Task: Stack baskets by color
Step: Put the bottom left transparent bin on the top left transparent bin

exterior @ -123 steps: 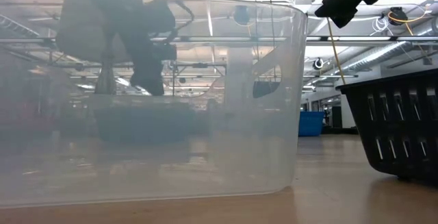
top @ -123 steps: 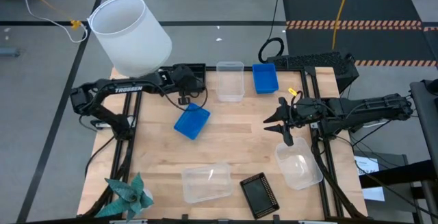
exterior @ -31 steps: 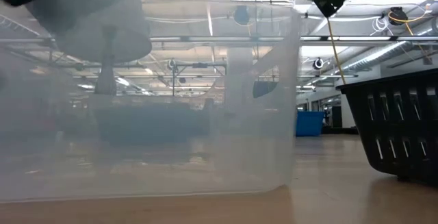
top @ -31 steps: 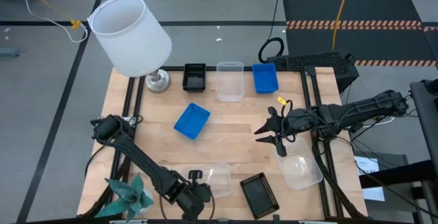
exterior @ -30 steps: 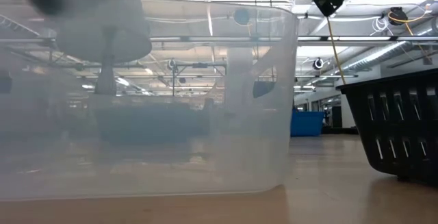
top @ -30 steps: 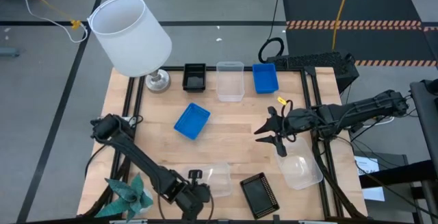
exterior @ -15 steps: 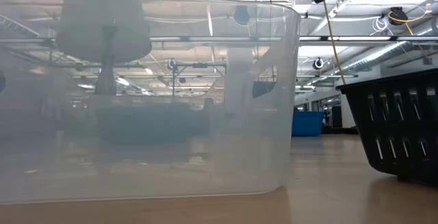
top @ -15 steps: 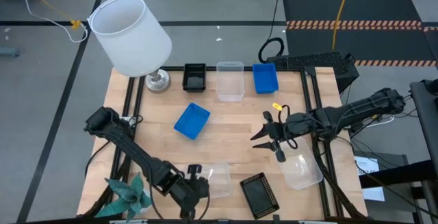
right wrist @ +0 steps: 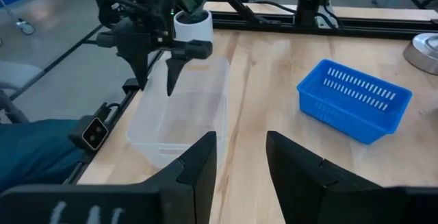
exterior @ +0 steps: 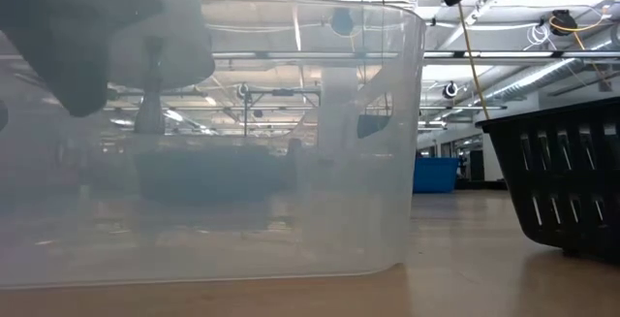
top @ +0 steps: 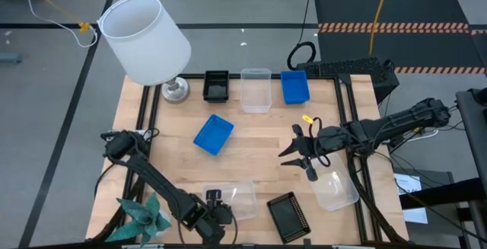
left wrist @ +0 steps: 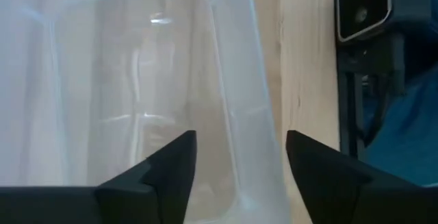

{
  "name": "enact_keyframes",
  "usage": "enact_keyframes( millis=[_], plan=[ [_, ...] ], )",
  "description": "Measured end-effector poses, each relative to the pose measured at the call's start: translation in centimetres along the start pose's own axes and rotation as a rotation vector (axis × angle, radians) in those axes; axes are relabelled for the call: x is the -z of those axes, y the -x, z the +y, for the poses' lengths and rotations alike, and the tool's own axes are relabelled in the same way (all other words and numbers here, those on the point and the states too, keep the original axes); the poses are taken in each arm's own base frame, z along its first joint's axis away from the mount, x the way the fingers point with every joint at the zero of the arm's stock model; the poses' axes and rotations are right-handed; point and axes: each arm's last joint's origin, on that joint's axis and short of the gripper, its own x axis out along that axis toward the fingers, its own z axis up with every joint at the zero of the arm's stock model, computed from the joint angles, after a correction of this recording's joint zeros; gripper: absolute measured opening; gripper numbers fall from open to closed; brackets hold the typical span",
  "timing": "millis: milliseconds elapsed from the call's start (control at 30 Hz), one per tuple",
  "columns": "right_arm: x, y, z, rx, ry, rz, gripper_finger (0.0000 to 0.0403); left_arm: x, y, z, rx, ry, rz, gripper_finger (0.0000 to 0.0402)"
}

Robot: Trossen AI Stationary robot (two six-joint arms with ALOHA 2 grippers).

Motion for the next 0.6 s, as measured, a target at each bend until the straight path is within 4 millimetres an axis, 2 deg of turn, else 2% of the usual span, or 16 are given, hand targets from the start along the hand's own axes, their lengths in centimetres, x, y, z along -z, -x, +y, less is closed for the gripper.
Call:
enact_keyframes(
  millis=[100,267,300,467,600],
  plan=[
    [0.0,0.0,0.0,0.004,0.001,-0.003,0.0121,-0.1,-0.1,0.2,-0.007,-0.025,-0.001,0.0165],
    [0.1,0.0,-0.2,0.076,0.021,0.009,0.0121,-0.4,0.9,0.5,-0.003,-0.138,-0.012,0.0027],
    [0.2,0.0,-0.2,0.080,0.028,0.011,0.0121,-0.4,1.2,0.6,-0.005,-0.167,-0.008,0.0015],
    [0.5,-0.8,0.3,0.052,0.111,0.047,0.0121,-1.1,3.6,1.8,-0.012,-0.350,-0.001,0.0007],
    [-0.6,-2.1,1.4,0.024,0.161,0.084,0.0121,-2.4,6.3,3.5,-0.020,-0.438,-0.055,0.0006]
  ],
)
